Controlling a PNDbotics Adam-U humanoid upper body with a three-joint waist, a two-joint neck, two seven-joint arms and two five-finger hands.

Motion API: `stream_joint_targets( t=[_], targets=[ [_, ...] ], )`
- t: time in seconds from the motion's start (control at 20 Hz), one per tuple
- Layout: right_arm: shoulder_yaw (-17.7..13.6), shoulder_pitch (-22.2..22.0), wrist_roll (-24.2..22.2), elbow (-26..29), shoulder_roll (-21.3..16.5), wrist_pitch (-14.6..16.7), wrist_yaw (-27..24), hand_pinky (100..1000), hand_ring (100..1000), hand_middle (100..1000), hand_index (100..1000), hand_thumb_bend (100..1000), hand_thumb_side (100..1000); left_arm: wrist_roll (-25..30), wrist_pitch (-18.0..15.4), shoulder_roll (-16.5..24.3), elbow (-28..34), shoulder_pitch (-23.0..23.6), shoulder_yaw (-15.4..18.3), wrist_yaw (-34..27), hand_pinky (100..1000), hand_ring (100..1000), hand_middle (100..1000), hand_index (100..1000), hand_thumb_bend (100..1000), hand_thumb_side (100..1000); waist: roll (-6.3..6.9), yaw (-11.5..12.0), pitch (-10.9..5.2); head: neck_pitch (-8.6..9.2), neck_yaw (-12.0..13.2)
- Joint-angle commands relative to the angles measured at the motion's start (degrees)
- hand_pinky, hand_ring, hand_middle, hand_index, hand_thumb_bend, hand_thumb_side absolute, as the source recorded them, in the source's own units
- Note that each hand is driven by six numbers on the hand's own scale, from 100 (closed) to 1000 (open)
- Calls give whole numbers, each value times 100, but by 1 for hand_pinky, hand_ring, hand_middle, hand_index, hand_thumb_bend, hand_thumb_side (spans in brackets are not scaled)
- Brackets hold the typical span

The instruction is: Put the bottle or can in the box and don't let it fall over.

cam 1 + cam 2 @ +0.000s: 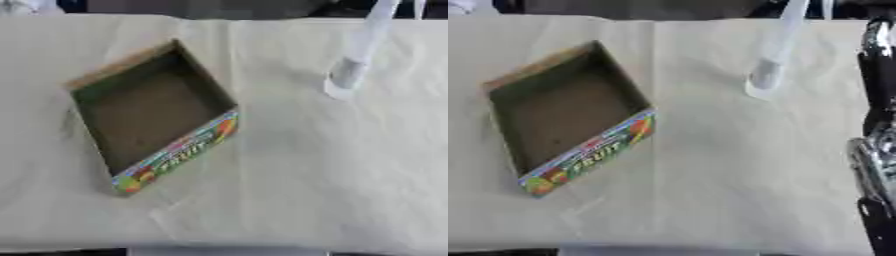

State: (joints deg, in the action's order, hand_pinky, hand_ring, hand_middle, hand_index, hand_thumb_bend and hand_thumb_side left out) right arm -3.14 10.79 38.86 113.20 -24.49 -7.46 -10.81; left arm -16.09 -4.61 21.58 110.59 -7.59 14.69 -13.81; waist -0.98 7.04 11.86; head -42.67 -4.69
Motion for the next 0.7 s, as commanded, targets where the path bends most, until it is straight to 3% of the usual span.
stream_joint_targets(
  t=[0.05, 0.4, 0.7],
  targets=[
    [-38, 32, -18, 140, -162, 13, 0, 1000, 1000, 1000, 1000, 100, 487, -12, -4, 114, 130, -52, 68, 33, 1000, 691, 763, 800, 610, 313, 3, 5, -101, 20, -20],
    [7, -86, -236, 140, -274, -150, 156, 1000, 1000, 1000, 1000, 100, 470, -4, -4, 142, 121, -51, 60, 28, 1000, 690, 762, 800, 611, 313, -11, 17, -138, 115, -102],
    [68, -279, -1367, 140, -441, -720, 925, 1000, 1000, 1000, 1000, 100, 470, -4, -5, 162, 113, -55, 60, 26, 1000, 689, 762, 800, 610, 312, -15, 5, -160, 179, -109]
  ],
)
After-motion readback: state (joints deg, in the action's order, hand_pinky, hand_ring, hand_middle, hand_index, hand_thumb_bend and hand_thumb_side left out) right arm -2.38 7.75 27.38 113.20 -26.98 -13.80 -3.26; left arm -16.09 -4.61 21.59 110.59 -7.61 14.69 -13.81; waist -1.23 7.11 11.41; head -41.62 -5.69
